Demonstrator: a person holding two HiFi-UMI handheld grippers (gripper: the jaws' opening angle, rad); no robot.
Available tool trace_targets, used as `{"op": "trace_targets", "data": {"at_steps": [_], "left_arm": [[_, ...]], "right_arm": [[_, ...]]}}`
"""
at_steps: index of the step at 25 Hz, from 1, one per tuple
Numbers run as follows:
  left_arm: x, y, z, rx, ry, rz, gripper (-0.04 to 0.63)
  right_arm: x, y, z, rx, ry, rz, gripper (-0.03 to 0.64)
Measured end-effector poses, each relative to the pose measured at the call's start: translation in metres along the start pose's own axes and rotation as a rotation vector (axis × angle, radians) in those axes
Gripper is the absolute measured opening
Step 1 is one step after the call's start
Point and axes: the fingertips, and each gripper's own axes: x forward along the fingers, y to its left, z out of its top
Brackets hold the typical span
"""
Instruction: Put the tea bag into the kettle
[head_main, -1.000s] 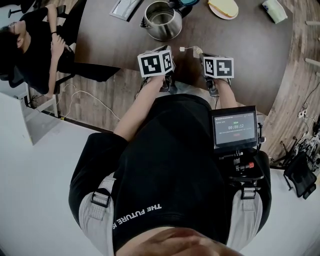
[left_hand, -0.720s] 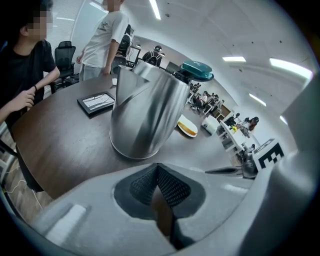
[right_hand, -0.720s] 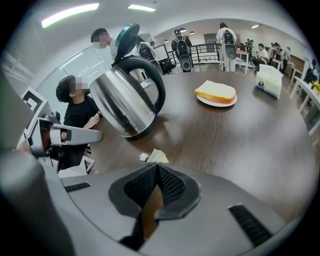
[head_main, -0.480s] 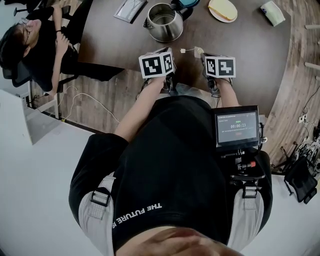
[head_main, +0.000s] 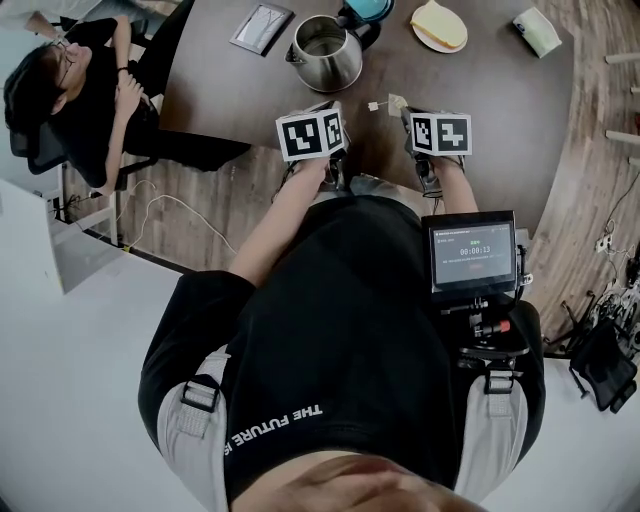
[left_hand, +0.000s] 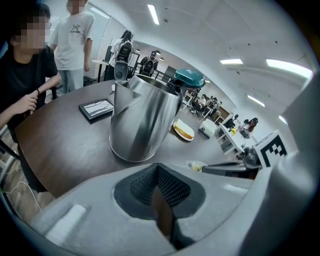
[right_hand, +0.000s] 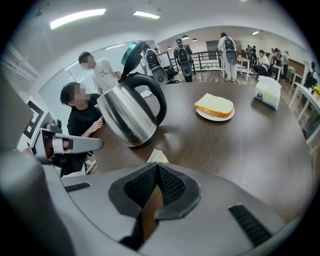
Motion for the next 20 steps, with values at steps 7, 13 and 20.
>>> {"op": "trace_targets", "data": {"at_steps": [7, 13, 20], "left_arm": [[0.001, 0.000, 0.006, 0.005, -0.015, 0.002, 0.000], [-0.001, 0.001, 0.010, 0.004, -0.030, 0.002, 0.000], [-0.005, 0.001, 0.015, 0.013, -0.042, 0.003, 0.000]], "right_arm": [[-0.003, 0.003, 0.012, -0.022, -0.023, 0.003, 0.009], [-0.007, 0.008, 0.025, -0.036, -0.050, 0.014, 0.009], [-0.013, 0.011, 0.041, -0.047, -0.081, 0.015, 0.009]]}}
